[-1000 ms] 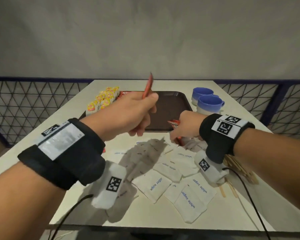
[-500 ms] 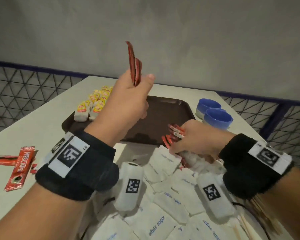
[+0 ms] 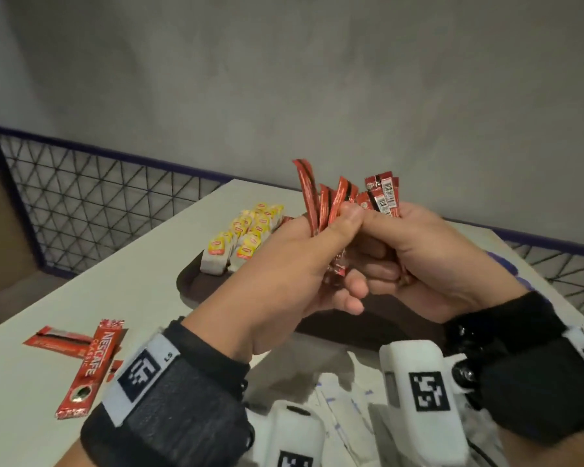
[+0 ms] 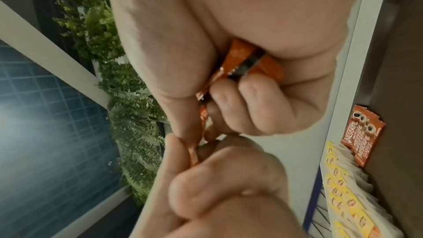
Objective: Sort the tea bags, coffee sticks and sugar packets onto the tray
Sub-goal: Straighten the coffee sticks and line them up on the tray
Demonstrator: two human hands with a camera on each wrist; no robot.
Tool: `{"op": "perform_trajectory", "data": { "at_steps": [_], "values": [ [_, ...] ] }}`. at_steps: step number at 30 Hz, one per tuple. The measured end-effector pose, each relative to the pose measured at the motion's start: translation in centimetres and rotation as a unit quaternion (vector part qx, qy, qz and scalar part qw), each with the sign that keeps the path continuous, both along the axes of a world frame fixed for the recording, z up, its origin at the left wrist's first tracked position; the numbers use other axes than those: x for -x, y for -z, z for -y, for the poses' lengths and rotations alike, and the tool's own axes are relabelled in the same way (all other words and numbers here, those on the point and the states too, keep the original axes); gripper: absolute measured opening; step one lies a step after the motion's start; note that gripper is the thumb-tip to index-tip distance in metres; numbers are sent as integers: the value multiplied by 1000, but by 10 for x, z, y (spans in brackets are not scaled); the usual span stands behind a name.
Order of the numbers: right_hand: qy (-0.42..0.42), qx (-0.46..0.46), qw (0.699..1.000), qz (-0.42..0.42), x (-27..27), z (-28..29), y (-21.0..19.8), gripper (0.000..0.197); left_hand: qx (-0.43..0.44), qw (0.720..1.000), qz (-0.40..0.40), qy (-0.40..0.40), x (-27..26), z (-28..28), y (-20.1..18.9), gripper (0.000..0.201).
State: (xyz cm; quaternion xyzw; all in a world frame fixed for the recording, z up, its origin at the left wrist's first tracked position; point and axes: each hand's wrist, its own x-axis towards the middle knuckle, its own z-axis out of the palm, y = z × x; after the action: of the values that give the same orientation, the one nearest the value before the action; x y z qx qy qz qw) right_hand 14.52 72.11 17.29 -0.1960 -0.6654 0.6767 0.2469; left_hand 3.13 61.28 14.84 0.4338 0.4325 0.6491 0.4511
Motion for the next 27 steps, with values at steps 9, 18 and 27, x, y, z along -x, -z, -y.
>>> {"op": "perform_trajectory", "data": {
  "at_steps": [9, 18, 27],
  "values": [
    [-35, 127, 991, 0, -8, -5, -10, 70, -26, 996, 56, -62, 11, -7, 9, 12],
    [81, -139, 984, 77, 3, 9, -3, 39, 3, 997, -10, -79, 11, -10, 14, 24],
    [42, -206, 976, 54, -4, 11, -13, 31, -28, 989, 48, -138, 16, -14, 19, 31]
  ]
}}
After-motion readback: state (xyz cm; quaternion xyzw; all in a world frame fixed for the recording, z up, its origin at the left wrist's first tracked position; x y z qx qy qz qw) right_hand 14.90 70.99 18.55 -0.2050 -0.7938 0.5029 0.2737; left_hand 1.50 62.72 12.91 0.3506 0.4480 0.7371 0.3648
